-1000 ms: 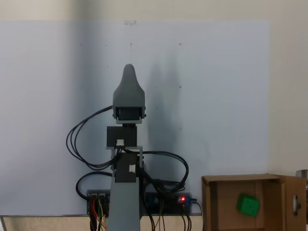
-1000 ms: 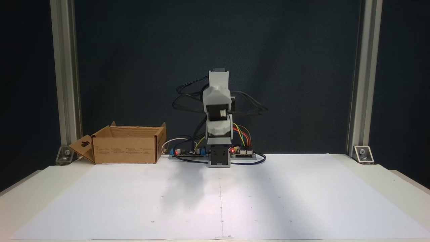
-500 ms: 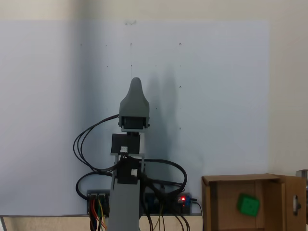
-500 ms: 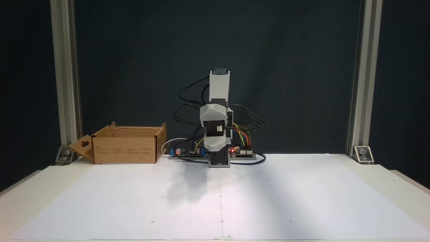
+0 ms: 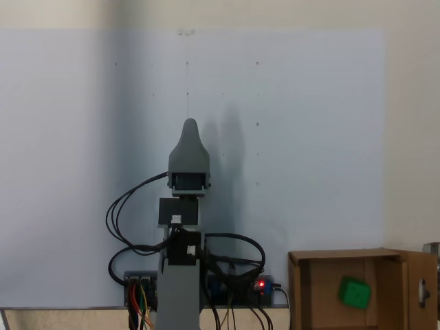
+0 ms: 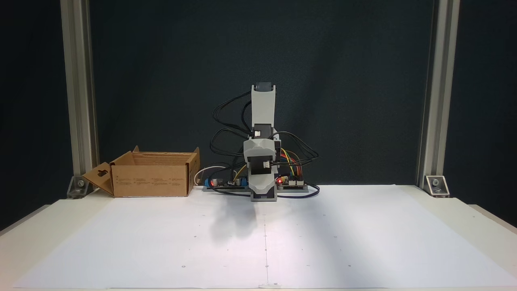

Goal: Grasp a green dice and put it in the bin.

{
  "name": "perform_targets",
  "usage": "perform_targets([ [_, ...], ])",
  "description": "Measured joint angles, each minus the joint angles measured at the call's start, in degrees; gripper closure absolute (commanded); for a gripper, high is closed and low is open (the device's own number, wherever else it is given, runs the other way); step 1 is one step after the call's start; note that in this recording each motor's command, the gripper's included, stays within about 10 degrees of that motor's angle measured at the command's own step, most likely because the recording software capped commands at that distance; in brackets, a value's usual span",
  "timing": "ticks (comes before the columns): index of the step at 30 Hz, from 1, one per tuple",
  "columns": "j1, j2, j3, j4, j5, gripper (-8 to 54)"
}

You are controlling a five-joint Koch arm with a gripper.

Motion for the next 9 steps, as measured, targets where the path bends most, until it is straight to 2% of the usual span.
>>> perform_targets([
  [9, -0.2, 0.0, 0.1, 0.0, 0.0, -0.1],
])
